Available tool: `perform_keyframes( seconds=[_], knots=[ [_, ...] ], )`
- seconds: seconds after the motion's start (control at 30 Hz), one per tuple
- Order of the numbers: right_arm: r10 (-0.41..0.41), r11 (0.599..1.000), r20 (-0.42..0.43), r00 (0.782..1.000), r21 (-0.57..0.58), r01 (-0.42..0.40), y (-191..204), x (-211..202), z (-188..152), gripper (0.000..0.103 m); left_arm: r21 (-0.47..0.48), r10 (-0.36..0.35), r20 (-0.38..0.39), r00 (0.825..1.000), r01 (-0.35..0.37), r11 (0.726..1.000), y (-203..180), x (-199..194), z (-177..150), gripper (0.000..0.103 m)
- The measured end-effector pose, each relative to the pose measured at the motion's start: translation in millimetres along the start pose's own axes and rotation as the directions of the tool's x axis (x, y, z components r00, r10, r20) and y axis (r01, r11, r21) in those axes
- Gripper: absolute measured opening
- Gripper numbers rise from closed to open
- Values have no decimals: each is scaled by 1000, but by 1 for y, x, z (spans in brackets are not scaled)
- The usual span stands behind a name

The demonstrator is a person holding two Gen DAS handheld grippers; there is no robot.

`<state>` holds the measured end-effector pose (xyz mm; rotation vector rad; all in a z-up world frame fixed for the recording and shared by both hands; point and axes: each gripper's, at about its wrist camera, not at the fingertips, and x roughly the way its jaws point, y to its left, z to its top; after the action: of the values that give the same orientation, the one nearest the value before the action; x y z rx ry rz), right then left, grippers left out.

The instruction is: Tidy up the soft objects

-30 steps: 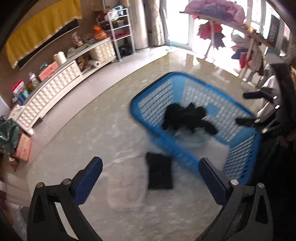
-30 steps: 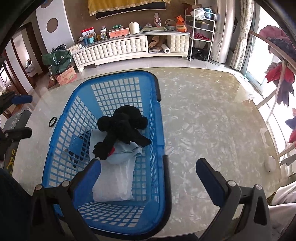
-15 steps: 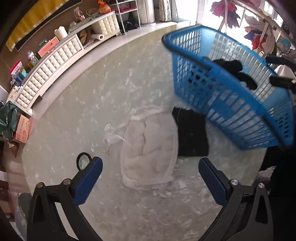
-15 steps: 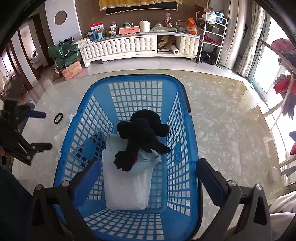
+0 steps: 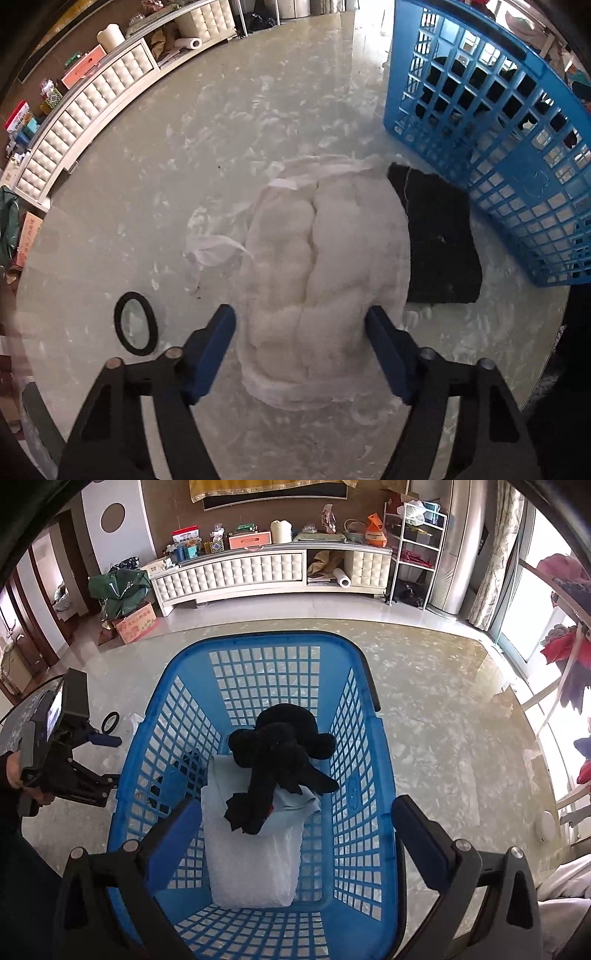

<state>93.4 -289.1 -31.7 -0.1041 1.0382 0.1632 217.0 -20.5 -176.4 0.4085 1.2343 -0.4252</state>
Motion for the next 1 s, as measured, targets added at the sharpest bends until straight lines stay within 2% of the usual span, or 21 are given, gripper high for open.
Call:
perform_keyframes(
  seconds=[0.13, 0.3, 0.43, 0.6, 0.7, 0.83, 1.0],
  knots=[
    [3, 1000, 2, 1000, -3, -3, 2, 0, 0, 103, 12, -16, -7, 1000, 16, 1000, -3, 3, 0, 58],
    [3, 1000, 13, 1000, -7, -3, 3, -2, 0, 103, -15, -32, 4, 999, 32, 999, -9, 3, 1, 35],
    [-4, 1000, 13, 1000, -2, 4, 2, -1, 0, 103, -14, -15, 14, 1000, 15, 1000, -18, 5, 3, 24],
    [5, 1000, 12, 1000, 3, -5, 5, -5, 4, 103, -53, -5, 3, 1000, 5, 999, -19, -5, 0, 21],
    [-7, 1000, 10, 1000, -6, 7, 11, -7, 7, 103, -80, 8, 16, 1000, -7, 997, -24, -25, -1, 21],
    [-8, 1000, -3, 1000, -17, 8, 27, -10, 12, 103, -105, 1, 97, 995, 9, 994, -21, -66, -7, 20],
    [-21, 998, -2, 1000, -65, 21, 61, -16, 21, 103, -117, 10, 158, 987, 9, 993, -23, -108, -26, 21]
  ],
)
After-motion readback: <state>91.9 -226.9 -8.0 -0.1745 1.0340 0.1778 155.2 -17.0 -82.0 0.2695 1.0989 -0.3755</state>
